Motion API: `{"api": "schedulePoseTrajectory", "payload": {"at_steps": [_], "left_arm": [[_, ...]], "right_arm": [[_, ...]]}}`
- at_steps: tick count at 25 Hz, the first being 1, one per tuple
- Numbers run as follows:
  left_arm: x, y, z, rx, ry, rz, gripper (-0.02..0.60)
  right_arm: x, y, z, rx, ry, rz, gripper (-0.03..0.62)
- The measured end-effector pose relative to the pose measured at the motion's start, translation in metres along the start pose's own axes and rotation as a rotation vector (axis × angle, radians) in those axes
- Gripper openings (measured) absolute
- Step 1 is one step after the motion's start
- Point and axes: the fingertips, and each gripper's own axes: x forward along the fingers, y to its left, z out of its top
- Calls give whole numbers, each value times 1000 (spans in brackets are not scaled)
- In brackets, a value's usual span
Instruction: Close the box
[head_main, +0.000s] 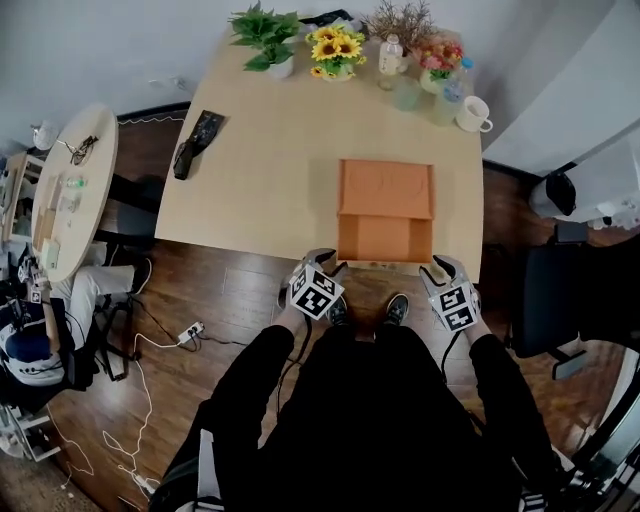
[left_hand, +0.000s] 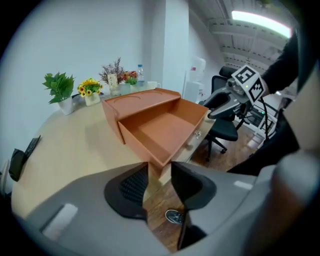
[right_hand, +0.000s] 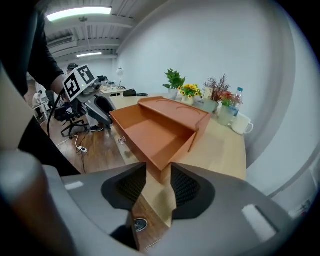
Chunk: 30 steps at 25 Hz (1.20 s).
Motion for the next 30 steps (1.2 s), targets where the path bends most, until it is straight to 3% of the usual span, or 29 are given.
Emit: {"api": "schedulePoseTrajectory", "payload": {"at_steps": [2, 7, 18, 21, 23, 24, 27, 30], "left_arm": [[2, 1, 3, -17, 0, 25, 106], [5, 20, 17, -30, 8, 55, 103], [24, 56, 40, -21, 14, 68, 103], [19, 56, 42, -15, 13, 79, 107], [3, 56, 53, 73, 5, 134, 177], [-5, 55, 61, 170, 7, 176, 200], [-7, 44, 90, 563, 74, 257, 238], [17, 28, 103, 818, 187, 244, 239]], "right_arm": [[3, -5, 7, 1, -12, -8, 133], [10, -18, 21, 22, -52, 4, 130], [34, -45, 44, 52, -30, -27, 130], [34, -46, 42, -8, -10, -30, 144], [26, -48, 49, -149, 7, -43, 253], [21, -48, 57, -251, 8, -55, 286], [21, -39, 85, -599, 17, -91, 296], [40, -18, 99, -816, 80, -83, 295]]}}
